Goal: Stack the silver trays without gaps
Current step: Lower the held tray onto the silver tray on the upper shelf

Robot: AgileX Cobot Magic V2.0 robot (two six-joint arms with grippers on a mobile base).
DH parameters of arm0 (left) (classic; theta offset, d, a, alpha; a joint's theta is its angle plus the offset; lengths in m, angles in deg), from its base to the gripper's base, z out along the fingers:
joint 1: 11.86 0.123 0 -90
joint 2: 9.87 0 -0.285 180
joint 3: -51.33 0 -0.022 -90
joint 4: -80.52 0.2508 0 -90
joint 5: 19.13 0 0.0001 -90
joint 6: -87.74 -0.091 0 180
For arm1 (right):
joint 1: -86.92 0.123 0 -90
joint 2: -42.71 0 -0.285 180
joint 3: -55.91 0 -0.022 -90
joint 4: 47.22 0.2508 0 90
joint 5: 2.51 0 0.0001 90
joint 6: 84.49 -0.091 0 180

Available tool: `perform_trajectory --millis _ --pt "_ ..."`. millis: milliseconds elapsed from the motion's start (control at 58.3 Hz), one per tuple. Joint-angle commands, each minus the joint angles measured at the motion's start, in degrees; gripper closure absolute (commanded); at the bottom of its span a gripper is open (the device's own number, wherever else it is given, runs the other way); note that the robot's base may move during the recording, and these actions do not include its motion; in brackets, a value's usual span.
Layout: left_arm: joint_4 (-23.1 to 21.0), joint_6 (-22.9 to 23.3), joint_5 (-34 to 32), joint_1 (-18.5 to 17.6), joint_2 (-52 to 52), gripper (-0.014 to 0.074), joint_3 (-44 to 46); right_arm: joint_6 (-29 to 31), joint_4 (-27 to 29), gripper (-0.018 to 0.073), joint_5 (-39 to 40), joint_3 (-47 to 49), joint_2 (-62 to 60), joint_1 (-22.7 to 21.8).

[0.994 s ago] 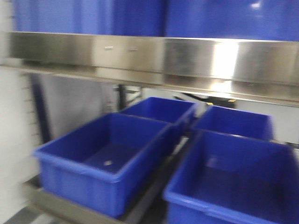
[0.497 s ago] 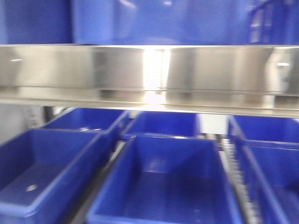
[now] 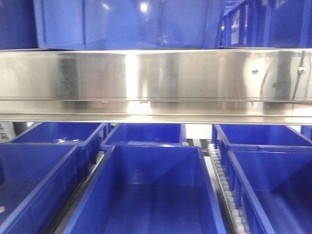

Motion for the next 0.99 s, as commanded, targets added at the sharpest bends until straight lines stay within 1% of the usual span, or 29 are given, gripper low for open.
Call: perform_trajectory --millis 0,463,703,737,874,977 --pt "1.6 -0.8 -1.5 -0.2 -0.6 0.0614 0.3 1.3 -1.2 0.0639 1.8 0.7 -0.7 -0.1" --pt "1.6 -0.8 -1.5 -0.2 -0.6 0.0614 0.3 1.3 -1.2 0.0639 1.8 0.7 -0.7 -0.1" --pt "1.6 -0.8 -1.8 -0.2 -0.6 0.0614 0.3 1.3 -1.2 0.0639 3.0 0.7 -0.7 -0.1" --pt "1.6 -0.8 -1.2 -0.2 -0.6 0.0614 0.3 1.3 -0.7 0.0639 3.0 0.7 -0.7 -0.1" --pt "2.0 -0.8 4.2 -0.2 0.2 0.0614 0.3 1.3 5.6 0.0639 0.4 0.7 -0.6 -0.1" --pt "3.9 -0.8 9.8 -0.2 2.0 0.0614 0.1 1.3 6.0 0.0639 -3.1 0.7 0.5 0.6"
